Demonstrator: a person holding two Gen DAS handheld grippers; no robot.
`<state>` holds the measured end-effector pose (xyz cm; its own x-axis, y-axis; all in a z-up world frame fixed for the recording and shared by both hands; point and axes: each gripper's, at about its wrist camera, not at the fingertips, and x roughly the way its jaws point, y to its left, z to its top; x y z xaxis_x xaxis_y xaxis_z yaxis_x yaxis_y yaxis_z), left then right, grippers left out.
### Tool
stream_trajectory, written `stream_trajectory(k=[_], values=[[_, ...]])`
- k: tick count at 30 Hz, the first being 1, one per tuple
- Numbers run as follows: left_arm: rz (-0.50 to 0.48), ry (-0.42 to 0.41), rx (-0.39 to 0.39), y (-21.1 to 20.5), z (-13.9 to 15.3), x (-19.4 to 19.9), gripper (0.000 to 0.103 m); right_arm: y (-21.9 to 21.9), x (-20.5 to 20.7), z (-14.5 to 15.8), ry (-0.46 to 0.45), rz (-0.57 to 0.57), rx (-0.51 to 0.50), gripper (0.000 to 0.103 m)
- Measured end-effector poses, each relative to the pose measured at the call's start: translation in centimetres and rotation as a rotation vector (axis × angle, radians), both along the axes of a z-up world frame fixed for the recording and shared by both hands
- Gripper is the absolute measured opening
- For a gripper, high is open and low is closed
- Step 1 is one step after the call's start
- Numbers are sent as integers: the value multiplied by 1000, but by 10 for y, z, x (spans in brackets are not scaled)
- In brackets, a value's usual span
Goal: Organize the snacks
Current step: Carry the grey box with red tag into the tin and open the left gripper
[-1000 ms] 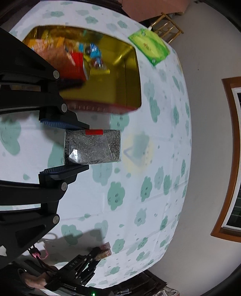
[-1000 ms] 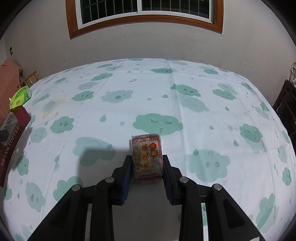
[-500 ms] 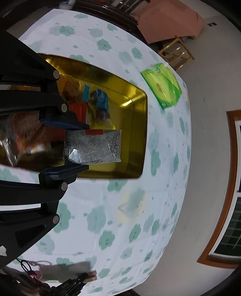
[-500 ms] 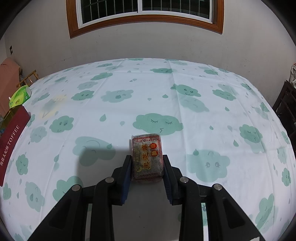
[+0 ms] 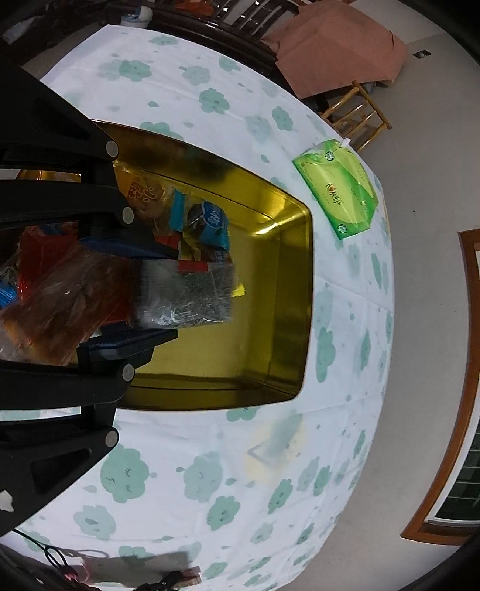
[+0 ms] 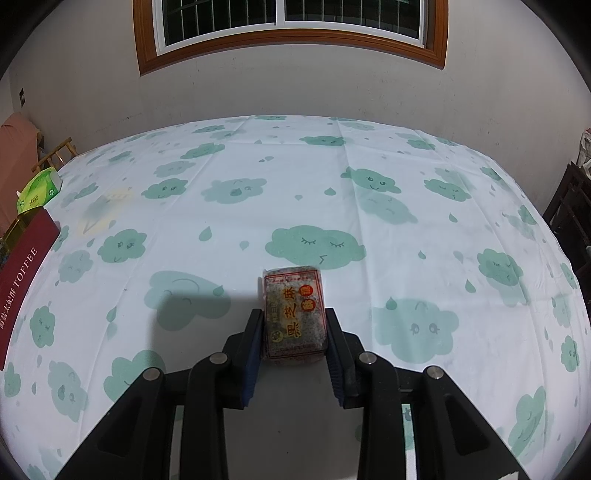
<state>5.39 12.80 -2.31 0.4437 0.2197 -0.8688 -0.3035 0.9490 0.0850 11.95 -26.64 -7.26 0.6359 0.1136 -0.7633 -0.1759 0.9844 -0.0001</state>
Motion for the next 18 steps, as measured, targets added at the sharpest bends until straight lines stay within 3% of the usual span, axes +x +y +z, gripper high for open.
stream_trajectory(k=[18], values=[[-13, 22, 20, -3, -11, -4, 33, 2, 0, 0, 0, 1, -2, 32]])
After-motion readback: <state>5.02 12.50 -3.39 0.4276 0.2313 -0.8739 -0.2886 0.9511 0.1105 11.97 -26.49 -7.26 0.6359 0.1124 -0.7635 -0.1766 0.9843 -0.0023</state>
